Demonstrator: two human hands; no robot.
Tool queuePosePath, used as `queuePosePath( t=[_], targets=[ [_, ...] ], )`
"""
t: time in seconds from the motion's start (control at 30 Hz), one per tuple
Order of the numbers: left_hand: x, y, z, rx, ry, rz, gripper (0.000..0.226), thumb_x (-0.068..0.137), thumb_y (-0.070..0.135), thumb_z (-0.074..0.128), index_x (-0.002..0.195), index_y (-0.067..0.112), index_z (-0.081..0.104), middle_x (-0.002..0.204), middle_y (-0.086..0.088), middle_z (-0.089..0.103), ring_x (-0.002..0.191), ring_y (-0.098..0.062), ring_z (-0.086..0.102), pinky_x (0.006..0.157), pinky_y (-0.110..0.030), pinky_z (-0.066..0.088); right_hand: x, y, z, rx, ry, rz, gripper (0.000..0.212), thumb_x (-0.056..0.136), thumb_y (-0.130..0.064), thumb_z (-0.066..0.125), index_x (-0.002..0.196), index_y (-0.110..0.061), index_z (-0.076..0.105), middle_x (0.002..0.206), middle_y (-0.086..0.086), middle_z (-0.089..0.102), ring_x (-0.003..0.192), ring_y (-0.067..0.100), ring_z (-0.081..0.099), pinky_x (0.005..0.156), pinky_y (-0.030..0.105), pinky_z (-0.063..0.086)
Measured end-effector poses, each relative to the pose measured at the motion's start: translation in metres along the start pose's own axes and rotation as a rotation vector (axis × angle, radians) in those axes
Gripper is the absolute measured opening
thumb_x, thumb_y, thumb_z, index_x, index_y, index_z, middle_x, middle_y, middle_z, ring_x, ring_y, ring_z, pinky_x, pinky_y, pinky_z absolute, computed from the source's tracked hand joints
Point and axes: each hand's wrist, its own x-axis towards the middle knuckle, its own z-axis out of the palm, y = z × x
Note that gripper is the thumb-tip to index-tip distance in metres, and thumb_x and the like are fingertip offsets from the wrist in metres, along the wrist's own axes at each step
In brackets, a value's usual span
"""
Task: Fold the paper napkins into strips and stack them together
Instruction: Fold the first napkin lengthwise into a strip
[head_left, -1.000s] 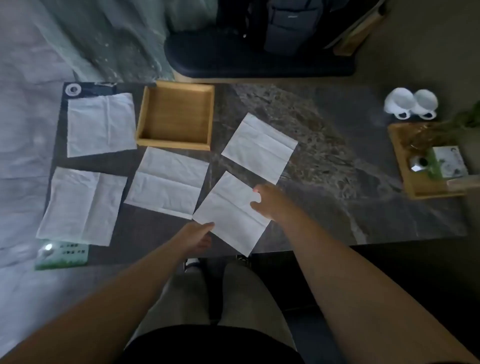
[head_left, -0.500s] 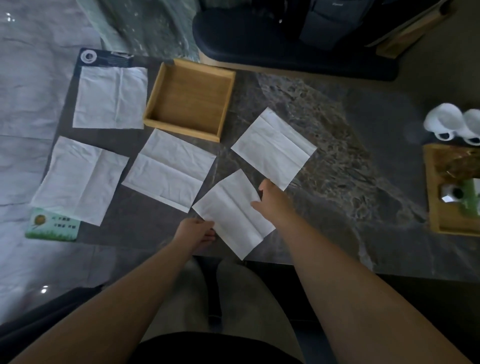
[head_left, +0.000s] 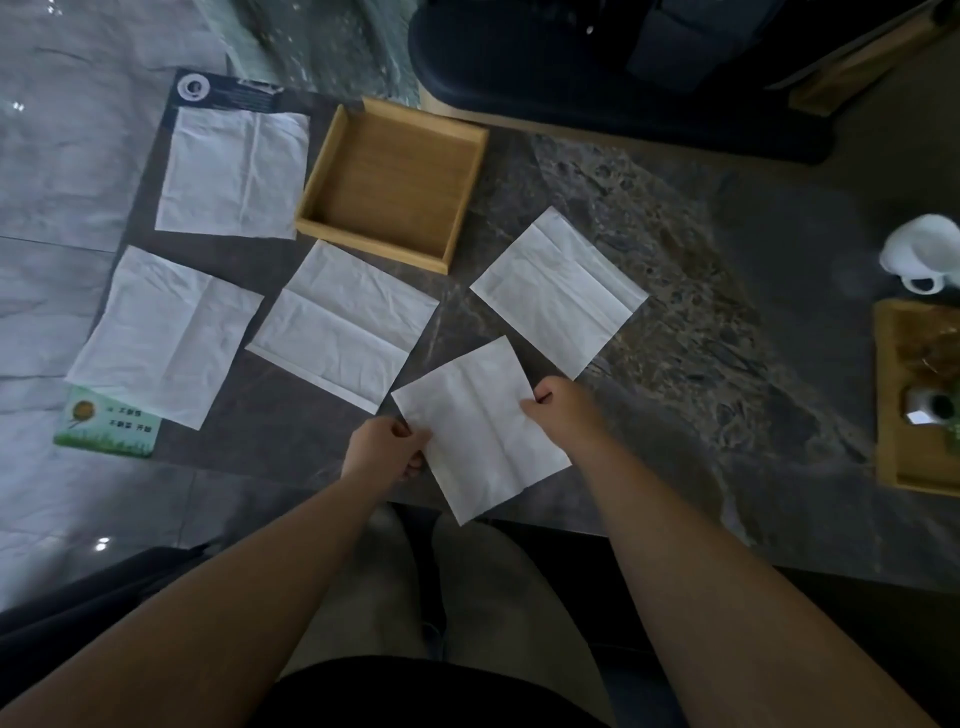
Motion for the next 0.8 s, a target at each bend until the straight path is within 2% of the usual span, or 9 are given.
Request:
queuePosePath(
  t=[0.1, 0.33, 0.5, 0.53, 0.6, 0.67, 0.73, 0.8],
  targets=[
    [0.003, 0.006, -0.004, 0.055, -0.013, 0.038, 0.031, 0.092, 0.030, 0.077, 0.078, 0.005, 0.066, 0.062, -0.007, 0.074, 0.061, -0.029, 0.075, 0.065, -0.046, 0.066, -0.004, 0.006, -0.002, 0.013, 0.020, -0.004, 0.024, 0.100, -0.037, 0.071, 0.086, -0.021, 0.059, 0.080, -0.001, 0.061, 0.071, 0.016, 0.058, 0.060, 0.030, 0.039],
    [0.021, 0.027, -0.013, 0.186, -0.003, 0.197, 0.020, 0.097, 0.024, 0.068, 0.087, 0.008, 0.061, 0.064, -0.010, 0.073, 0.050, -0.025, 0.071, 0.055, -0.043, 0.065, -0.014, 0.014, -0.004, 0.143, 0.027, 0.027, 0.023, 0.102, -0.039, 0.067, 0.104, -0.016, 0.067, 0.093, -0.001, 0.070, 0.084, 0.016, 0.067, 0.064, 0.029, 0.046],
    [0.031, 0.038, -0.017, 0.295, 0.017, 0.299, 0.014, 0.098, 0.025, 0.063, 0.086, 0.020, 0.059, 0.072, -0.005, 0.072, 0.057, -0.025, 0.071, 0.060, -0.046, 0.065, -0.027, 0.013, -0.002, 0.266, 0.103, 0.079, 0.019, 0.103, -0.035, 0.065, 0.103, -0.016, 0.067, 0.092, -0.002, 0.068, 0.081, 0.013, 0.063, 0.061, 0.027, 0.040],
    [0.030, 0.038, -0.016, 0.367, 0.043, 0.354, 0.013, 0.098, 0.028, 0.063, 0.087, 0.021, 0.059, 0.079, -0.002, 0.071, 0.065, -0.025, 0.071, 0.065, -0.047, 0.064, -0.030, 0.013, -0.001, 0.281, 0.118, 0.088, 0.019, 0.103, -0.034, 0.064, 0.101, -0.015, 0.067, 0.091, -0.002, 0.068, 0.080, 0.012, 0.063, 0.061, 0.027, 0.040],
    [0.021, 0.034, -0.010, 0.533, 0.077, 0.495, 0.009, 0.097, 0.031, 0.061, 0.099, 0.022, 0.063, 0.104, 0.001, 0.066, 0.092, -0.024, 0.068, 0.078, -0.046, 0.060, -0.033, 0.013, -0.001, 0.325, 0.155, 0.095, 0.019, 0.102, -0.035, 0.065, 0.098, -0.016, 0.067, 0.090, -0.002, 0.070, 0.080, 0.013, 0.065, 0.061, 0.027, 0.042],
    [0.011, 0.024, -0.001, 0.666, 0.027, 0.619, 0.030, 0.098, 0.032, 0.061, 0.126, 0.023, 0.064, 0.136, 0.000, 0.055, 0.123, -0.025, 0.056, 0.096, -0.048, 0.054, -0.035, 0.013, -0.001, 0.373, 0.186, 0.099, 0.019, 0.102, -0.035, 0.065, 0.095, -0.017, 0.067, 0.090, -0.002, 0.071, 0.079, 0.015, 0.067, 0.062, 0.029, 0.049],
    [0.002, 0.009, 0.009, 0.817, -0.045, 0.701, 0.054, 0.099, 0.037, 0.059, 0.150, 0.023, 0.048, 0.161, -0.003, 0.036, 0.145, -0.030, 0.039, 0.114, -0.050, 0.041, -0.037, 0.013, 0.001, 0.403, 0.197, 0.103, 0.018, 0.102, -0.035, 0.066, 0.095, -0.018, 0.065, 0.090, -0.002, 0.070, 0.079, 0.016, 0.068, 0.069, 0.035, 0.057],
    [-0.001, -0.006, 0.015, 0.943, -0.078, 0.753, 0.066, 0.102, 0.045, 0.051, 0.161, 0.024, 0.029, 0.172, -0.004, 0.017, 0.156, -0.031, 0.021, 0.123, -0.051, 0.027, -0.038, 0.014, 0.000, 0.436, 0.194, 0.109, 0.019, 0.102, -0.036, 0.067, 0.095, -0.018, 0.065, 0.092, -0.001, 0.071, 0.082, 0.017, 0.070, 0.075, 0.041, 0.063]
  ],
)
